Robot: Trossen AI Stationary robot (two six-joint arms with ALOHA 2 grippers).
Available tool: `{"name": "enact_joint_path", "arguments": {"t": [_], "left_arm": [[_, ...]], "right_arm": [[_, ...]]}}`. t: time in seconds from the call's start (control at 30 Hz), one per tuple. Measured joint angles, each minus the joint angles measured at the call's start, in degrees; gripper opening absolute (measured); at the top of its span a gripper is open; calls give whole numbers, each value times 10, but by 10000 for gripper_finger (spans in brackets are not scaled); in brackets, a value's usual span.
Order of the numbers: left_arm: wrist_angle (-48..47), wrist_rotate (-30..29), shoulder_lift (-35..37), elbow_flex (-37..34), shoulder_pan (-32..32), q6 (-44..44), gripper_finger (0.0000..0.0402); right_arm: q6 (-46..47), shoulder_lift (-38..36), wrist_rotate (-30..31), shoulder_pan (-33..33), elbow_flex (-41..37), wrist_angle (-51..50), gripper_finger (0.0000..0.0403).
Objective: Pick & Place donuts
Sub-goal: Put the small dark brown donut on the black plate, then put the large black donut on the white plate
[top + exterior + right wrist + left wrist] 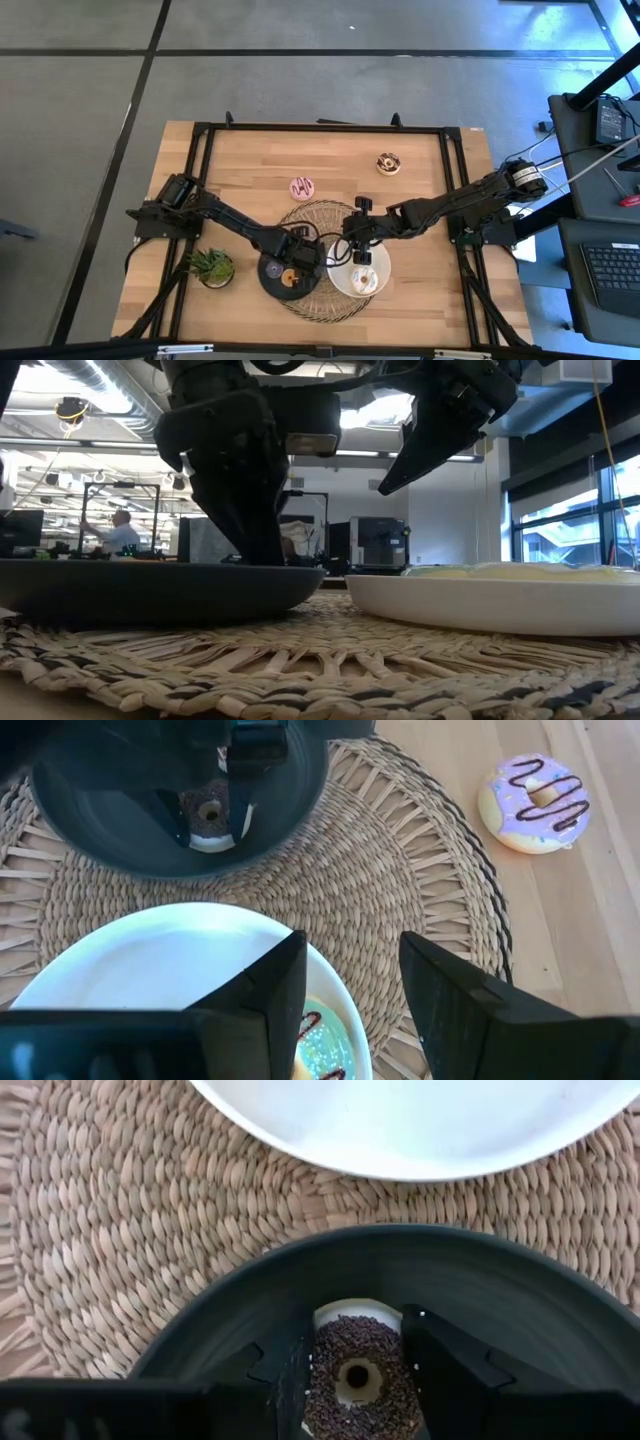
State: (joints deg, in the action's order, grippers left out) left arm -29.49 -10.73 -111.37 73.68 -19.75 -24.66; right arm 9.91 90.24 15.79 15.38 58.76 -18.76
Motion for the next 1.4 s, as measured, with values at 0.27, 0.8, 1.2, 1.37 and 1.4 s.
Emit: {"name": "enact_joint_path", "arguments": {"t": [0.27, 0.8, 1.2, 1.37, 1.4], "left_arm": [[-64, 6, 0, 30, 0, -1, 151], [-87, 25, 0, 39, 0, -17, 148], [-88, 10, 4, 38, 0, -1, 150], [-82, -20, 33, 38, 0, 19, 148], [-80, -29, 39, 38, 0, 27, 149]], "right_arm": [[0, 0, 0, 0, 0, -4, 163], [-1, 0, 1, 0, 0, -4, 163], [-1, 0, 1, 0, 0, -7, 163], [1, -8, 14, 0, 0, -26, 163], [3, -13, 22, 0, 0, -36, 163]]}}
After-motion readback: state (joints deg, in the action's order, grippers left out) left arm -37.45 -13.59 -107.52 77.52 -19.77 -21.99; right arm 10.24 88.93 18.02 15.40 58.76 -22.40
